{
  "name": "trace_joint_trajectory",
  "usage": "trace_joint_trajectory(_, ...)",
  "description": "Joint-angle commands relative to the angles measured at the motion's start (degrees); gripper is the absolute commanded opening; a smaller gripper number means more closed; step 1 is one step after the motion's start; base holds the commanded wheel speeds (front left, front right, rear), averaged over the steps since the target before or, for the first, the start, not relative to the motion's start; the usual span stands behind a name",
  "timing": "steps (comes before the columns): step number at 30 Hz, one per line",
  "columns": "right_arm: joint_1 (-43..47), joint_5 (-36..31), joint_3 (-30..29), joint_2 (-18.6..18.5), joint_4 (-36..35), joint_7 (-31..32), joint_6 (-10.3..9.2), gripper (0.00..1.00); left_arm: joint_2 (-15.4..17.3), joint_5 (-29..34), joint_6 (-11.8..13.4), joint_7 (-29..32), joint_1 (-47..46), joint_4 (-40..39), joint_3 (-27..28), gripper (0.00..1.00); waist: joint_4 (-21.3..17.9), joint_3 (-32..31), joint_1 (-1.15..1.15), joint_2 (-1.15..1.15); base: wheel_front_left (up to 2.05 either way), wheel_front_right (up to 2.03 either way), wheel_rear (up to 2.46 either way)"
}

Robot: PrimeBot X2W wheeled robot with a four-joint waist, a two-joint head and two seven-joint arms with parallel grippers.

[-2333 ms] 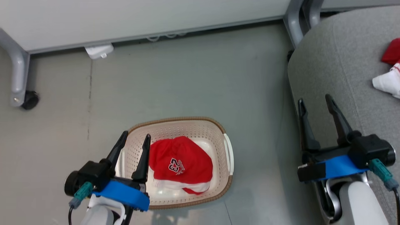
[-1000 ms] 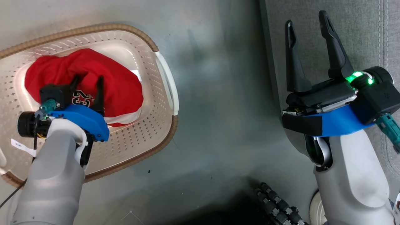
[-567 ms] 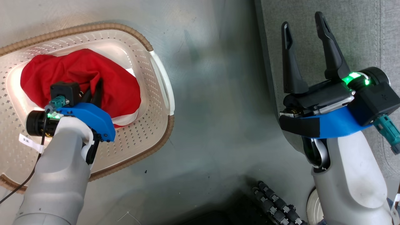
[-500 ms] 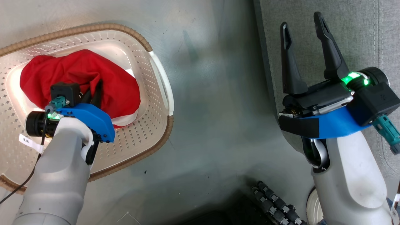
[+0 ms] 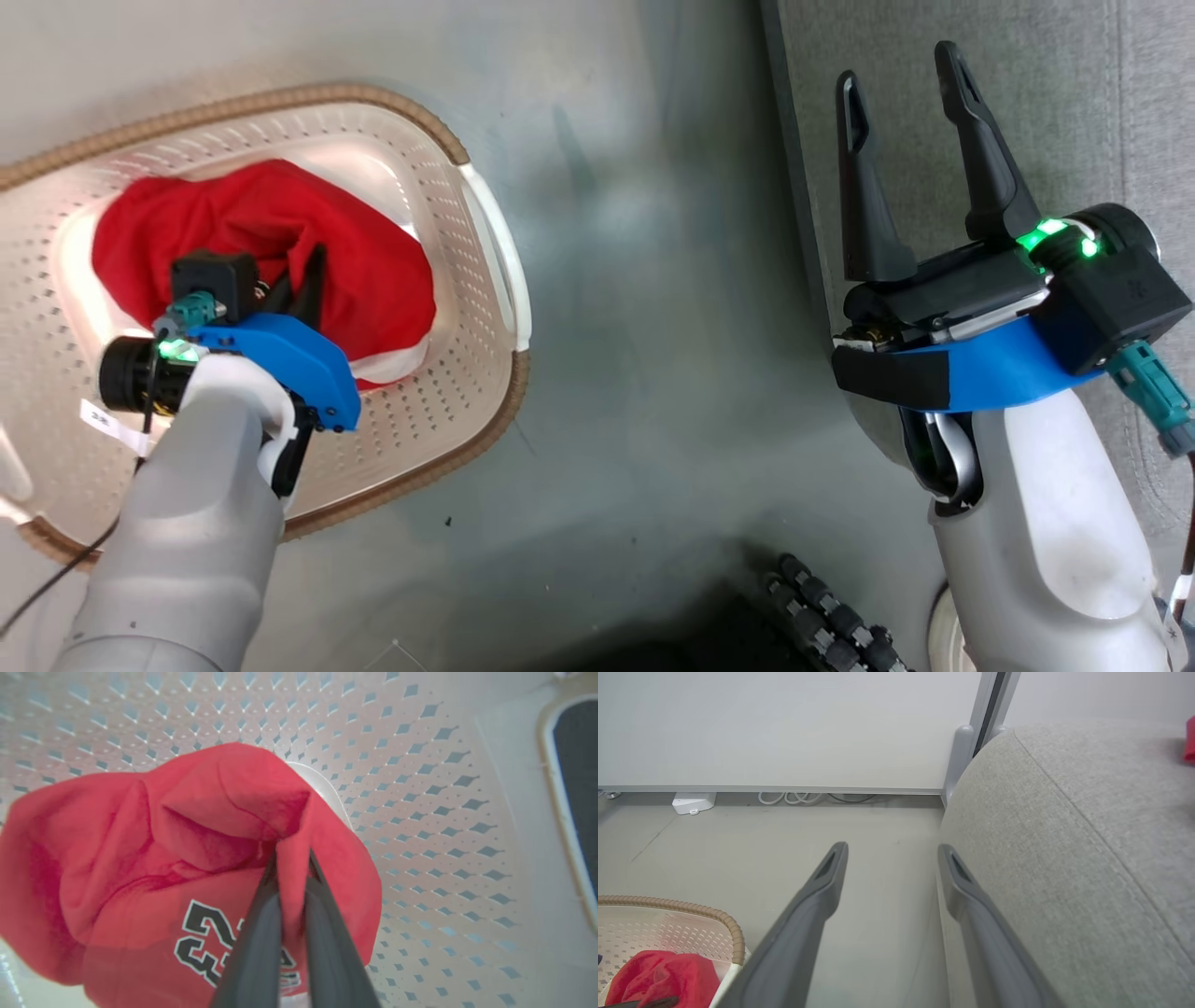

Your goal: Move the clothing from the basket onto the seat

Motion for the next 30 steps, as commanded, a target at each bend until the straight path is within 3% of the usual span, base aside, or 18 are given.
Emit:
trace_joint_trajectory(1, 0.0, -0.6, 0.1, 0.1, 0.4, 0.0, -0.06, 1.00, 0.0, -0.6, -0.2, -0.2, 0.9, -0.2, -0.4, 0.00, 0.8, -1.9, 0.00, 0.00, 0.00, 0.00, 0.00)
trace_joint_trajectory(17, 5.6, -2.0, -0.3, 0.1, 7.6, 0.0, -0.06, 1.00, -3.1, -3.5, -0.2, -0.2, 9.8, -5.4, -6.8, 0.00, 7.2, -24.3, 0.00, 0.00, 0.00, 0.00, 0.00)
trace_joint_trajectory(30, 15.1, -3.3, -1.1, 0.1, 11.6, 2.4, -0.06, 1.00, -4.7, -8.4, -0.2, -0.2, 16.8, -15.7, -19.2, 0.00, 14.9, -44.9, 0.00, 0.00, 0.00, 0.00, 0.00)
